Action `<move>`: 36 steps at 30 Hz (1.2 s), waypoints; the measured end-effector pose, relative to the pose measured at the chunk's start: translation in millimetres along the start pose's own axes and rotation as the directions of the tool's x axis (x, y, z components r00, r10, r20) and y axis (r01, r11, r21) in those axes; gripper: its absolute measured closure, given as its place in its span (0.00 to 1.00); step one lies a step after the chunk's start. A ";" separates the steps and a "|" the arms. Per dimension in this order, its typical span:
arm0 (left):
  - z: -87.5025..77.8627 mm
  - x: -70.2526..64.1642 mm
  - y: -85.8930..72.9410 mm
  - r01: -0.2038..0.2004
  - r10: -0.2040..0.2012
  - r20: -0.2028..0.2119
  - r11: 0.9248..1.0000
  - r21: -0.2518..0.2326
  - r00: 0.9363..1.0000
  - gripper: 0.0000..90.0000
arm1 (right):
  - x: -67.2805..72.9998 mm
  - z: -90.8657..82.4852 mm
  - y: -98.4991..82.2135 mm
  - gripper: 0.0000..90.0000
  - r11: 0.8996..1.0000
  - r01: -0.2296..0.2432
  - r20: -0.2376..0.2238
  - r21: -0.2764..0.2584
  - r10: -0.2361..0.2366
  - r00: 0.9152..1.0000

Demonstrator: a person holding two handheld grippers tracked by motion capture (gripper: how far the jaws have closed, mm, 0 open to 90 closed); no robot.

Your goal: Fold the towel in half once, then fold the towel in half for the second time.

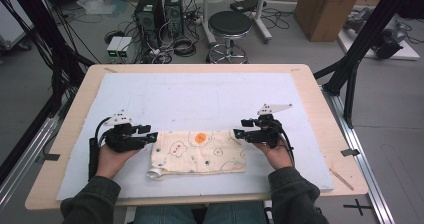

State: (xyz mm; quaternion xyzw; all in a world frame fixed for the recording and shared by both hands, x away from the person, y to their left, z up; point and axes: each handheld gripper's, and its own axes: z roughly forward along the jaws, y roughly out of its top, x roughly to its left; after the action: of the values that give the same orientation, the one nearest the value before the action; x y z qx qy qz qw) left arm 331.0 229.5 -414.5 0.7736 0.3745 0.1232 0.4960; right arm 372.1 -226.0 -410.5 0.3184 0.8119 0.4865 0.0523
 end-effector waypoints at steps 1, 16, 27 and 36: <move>-0.8 -0.2 0.0 0.005 -0.005 0.003 1.000 -0.002 1.000 0.57 | 1.0 -0.4 0.7 0.43 1.000 0.000 0.001 0.006 0.000 1.000; -5.2 -6.9 3.6 -0.030 0.031 0.008 1.000 -0.005 0.999 0.53 | 11.6 -3.8 3.3 0.41 0.999 0.033 0.002 0.013 -0.034 0.999; -2.0 -7.7 3.0 -0.039 0.039 0.009 0.999 0.003 0.999 0.52 | 10.8 -1.1 3.0 0.41 0.999 0.036 0.016 0.028 -0.036 0.999; 8.0 -2.5 3.4 -0.024 0.024 -0.030 1.000 0.002 0.999 0.48 | 4.2 3.7 3.0 0.43 0.999 0.033 0.029 0.035 -0.034 0.999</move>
State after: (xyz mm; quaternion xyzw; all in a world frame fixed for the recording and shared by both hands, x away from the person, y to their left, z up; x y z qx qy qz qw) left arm 335.3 221.6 -415.0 0.7766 0.3726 0.1403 0.4882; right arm 371.6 -219.9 -409.0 0.3125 0.8247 0.4666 0.0668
